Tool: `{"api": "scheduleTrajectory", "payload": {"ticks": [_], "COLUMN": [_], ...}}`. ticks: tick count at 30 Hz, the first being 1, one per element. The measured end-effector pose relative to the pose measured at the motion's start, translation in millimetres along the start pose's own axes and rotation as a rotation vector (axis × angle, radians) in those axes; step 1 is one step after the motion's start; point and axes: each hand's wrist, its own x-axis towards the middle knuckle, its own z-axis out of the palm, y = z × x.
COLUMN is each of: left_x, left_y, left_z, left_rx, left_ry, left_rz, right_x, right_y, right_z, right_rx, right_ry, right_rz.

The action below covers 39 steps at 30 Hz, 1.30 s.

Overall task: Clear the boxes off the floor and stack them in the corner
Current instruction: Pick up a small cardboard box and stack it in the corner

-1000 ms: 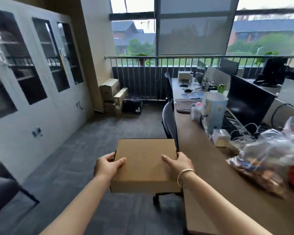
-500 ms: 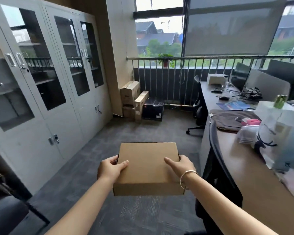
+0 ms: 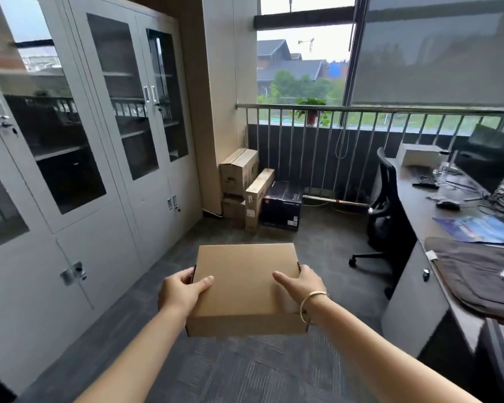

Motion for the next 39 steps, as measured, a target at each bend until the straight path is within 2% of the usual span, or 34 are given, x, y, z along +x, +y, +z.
{"api": "scheduleTrajectory", "payload": {"ticks": [5,12,16,25,34,39], "left_x": [133,333,428,663,857,978], "left_y": [25,94,112,137,198,217], "left_z": [31,87,136,267,383,452], "left_rx": [-0.003,-0.014,0.005,0.045,0.057,0.057], "left_ry": [-0.025,-0.089,-0.17,-0.168,-0.145,-0.219], "left_rz": [0.007,0.064,0.076,-0.018,-0.041,-0.065], "right_x": [120,304,401,660,900,1028], "right_y": [-52,-140,-157,-199,-258,-278], "right_z": [29,52,62,56,49,56], "right_rx": [0.04,0.085,0.134,0.1,0.049,0.074], "right_ry": [0.017,0.083,0.102,0.095,0.059,0.087], "right_rz": [0.014,0.046,0.102,0.098,0.093,0.12]}}
